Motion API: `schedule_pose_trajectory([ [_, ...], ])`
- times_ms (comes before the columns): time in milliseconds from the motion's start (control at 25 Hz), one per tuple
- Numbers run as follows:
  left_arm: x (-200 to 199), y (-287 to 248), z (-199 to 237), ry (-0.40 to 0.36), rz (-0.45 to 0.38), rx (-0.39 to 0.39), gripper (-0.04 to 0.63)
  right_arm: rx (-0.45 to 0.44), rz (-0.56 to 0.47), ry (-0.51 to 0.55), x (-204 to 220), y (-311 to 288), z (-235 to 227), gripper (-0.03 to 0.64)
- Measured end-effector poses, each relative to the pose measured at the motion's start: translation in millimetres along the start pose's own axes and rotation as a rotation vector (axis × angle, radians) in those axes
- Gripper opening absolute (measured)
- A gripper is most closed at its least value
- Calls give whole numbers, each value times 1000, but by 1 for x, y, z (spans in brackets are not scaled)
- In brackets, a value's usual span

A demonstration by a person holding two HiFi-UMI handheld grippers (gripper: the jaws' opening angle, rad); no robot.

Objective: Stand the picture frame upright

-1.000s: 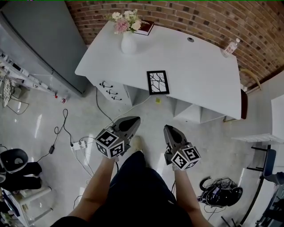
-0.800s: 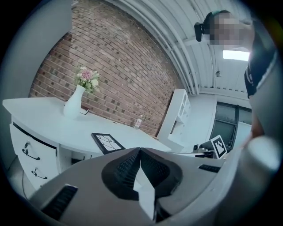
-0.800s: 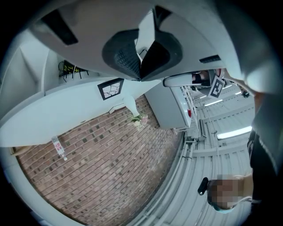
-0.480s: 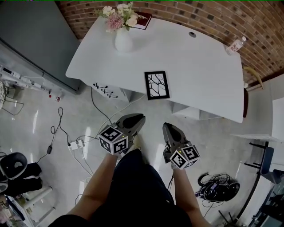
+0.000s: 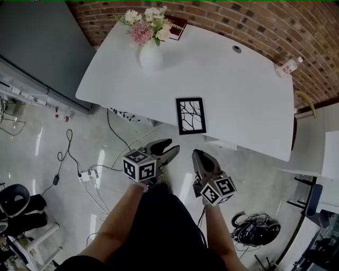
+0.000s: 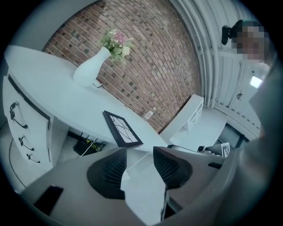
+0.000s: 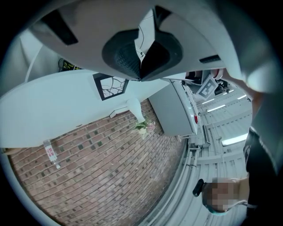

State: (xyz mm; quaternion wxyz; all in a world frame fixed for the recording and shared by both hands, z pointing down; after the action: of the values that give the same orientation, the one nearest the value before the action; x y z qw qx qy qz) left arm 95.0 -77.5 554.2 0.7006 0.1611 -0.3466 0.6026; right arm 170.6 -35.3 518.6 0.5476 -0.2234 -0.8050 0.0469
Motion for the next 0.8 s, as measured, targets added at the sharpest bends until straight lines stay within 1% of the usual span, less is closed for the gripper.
schedule_pose_trajectory([
  [40,-1,-4,4,18,0,6,197,1,-1,9,-1,-4,-1,5],
  [120,-2,-11,11,42,1,11,200,6,-2,22,-1,-11,-5,5],
  [160,-2,-14,15,59,1,14,221,8,-2,28,-1,-14,-6,5],
  [240,-3,-22,21,119,-14,27,232,8,4,42,0,-19,-8,5],
  [280,-4,-26,23,162,-31,38,250,9,9,49,1,-21,-10,5],
  [360,-6,-33,30,267,-81,53,252,10,22,62,3,-23,-13,5],
  [400,-6,-36,34,322,-108,57,270,11,28,66,4,-23,-15,5],
  [480,-5,-43,41,424,-155,74,273,9,41,72,8,-23,-18,5],
  [520,-5,-46,43,462,-173,80,273,6,51,75,10,-23,-20,5],
  [640,-5,-51,53,523,-212,74,273,-3,88,86,17,-27,-27,5],
  [800,-4,-56,63,584,-258,81,272,-18,100,95,19,-35,-35,5],
])
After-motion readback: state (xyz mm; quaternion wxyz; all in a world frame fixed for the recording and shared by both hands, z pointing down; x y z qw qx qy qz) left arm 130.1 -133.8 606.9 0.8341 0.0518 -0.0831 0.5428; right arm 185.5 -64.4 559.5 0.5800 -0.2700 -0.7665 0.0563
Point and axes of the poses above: the fingertips, and each gripper's own axes: y backward along the fingers, z to its left, x out of its underside, the point moved 1 cm from there along y, backward along the fingers, and after that the axes turned 9 degrees about x, right-handed, at the moved point
